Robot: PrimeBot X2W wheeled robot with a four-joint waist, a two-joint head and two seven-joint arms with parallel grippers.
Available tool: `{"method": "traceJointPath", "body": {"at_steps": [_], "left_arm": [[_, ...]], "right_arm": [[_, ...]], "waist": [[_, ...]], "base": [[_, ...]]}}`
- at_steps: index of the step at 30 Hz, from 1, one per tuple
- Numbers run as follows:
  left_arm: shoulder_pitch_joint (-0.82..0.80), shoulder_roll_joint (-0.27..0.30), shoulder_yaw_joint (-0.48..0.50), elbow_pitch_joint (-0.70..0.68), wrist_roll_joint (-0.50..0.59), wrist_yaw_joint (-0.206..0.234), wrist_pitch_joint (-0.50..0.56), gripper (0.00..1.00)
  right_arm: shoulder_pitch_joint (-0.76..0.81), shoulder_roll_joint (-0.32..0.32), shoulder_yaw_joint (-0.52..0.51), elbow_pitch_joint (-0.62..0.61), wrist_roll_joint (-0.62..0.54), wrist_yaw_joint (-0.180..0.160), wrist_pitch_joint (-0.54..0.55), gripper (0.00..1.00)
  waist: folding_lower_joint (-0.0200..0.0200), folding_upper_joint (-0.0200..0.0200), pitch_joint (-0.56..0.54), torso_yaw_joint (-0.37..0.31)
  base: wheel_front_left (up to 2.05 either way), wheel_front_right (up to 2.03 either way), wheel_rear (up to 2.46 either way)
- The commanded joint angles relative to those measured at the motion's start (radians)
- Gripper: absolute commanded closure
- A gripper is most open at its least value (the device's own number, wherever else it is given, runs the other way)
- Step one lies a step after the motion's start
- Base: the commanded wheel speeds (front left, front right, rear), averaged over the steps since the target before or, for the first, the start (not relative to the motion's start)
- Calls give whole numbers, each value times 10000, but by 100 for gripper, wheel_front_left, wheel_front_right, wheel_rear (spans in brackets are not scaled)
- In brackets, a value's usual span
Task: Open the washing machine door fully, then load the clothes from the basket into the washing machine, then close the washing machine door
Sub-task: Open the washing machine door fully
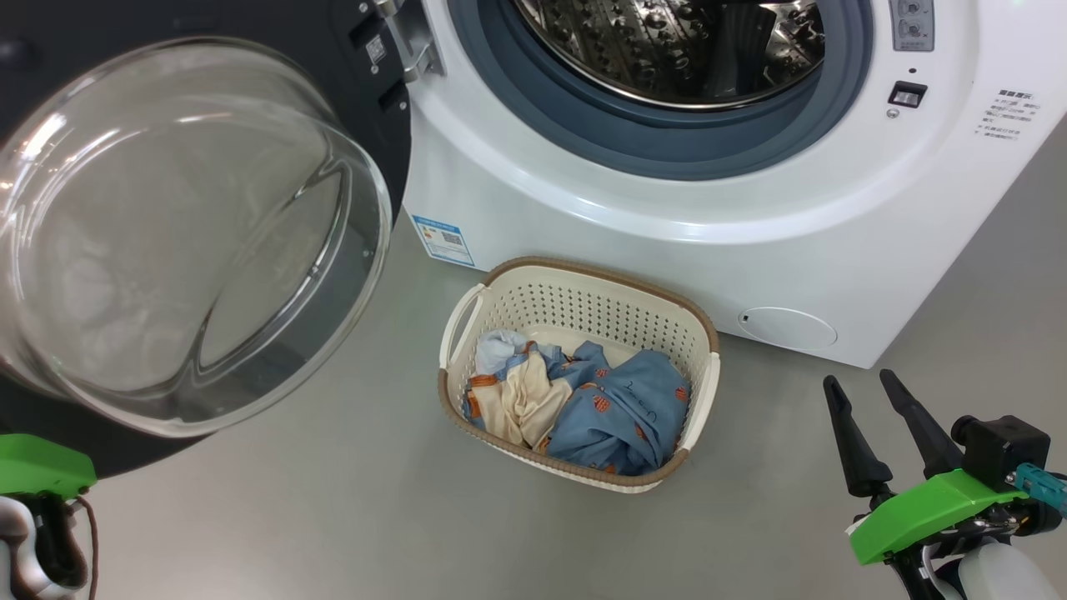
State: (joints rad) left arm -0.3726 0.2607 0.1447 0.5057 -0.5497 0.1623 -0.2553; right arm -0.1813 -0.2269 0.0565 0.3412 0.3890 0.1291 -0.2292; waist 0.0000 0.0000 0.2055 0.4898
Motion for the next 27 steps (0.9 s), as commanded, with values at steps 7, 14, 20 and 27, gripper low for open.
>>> {"method": "traceJointPath", "body": {"at_steps": [7,14,20,27], "left_arm": [[-474,367,770,160,533,-195,-64,100],[-354,124,1045,-95,1003,-403,-64,100],[-75,-108,1178,-855,1463,-567,-64,100],[287,-315,1126,-2029,1964,-729,-64,100]], "right_arm": [[-271,-73,275,-231,-17,16,-5,0],[-268,-12,302,-148,7,16,-44,0],[-216,70,267,-70,36,16,-121,0],[-148,225,260,14,101,16,-215,0]], "waist": [[0,0,-55,-101],[0,0,-195,-180],[0,0,-397,-243],[0,0,-625,-420]], "base": [[0,0,0],[0,0,0],[0,0,0],[0,0,0]]}}
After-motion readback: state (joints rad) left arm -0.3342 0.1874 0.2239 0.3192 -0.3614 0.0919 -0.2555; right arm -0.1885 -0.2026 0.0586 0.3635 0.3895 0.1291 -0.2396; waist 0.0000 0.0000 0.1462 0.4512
